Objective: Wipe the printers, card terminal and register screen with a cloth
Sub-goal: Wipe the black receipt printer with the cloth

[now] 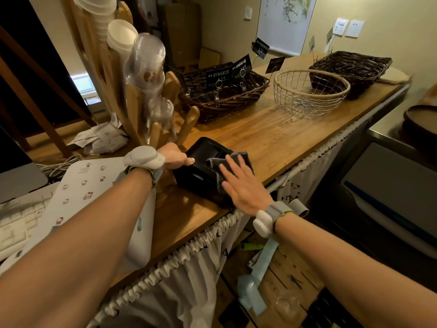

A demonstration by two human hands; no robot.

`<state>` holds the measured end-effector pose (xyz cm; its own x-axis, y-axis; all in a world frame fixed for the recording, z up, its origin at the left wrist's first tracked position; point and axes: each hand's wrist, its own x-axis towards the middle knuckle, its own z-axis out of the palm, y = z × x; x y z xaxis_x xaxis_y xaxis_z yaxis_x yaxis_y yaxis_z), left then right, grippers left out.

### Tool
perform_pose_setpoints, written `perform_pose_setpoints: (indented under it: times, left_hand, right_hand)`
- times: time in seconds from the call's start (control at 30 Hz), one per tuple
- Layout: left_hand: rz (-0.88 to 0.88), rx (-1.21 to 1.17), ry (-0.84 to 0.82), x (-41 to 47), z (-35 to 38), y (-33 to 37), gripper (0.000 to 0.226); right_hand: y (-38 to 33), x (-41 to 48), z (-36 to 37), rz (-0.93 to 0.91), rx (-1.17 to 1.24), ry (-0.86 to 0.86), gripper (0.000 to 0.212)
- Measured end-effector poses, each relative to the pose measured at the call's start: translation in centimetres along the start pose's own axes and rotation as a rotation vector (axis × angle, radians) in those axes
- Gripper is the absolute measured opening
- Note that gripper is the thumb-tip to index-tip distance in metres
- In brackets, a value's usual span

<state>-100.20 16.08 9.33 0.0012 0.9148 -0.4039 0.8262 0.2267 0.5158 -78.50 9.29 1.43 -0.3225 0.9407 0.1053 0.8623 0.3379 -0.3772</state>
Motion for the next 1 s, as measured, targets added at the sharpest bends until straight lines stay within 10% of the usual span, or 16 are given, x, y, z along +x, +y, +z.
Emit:
perform_pose_setpoints:
  times: [1.0]
  left_hand:
    - [-0.008, 0.039, 0.011, -0.4, 0.0, 0.4, 0.053]
  right_hand:
    - [-2.2, 0.4, 1.8, 0.558, 0.860, 0.217, 0.041]
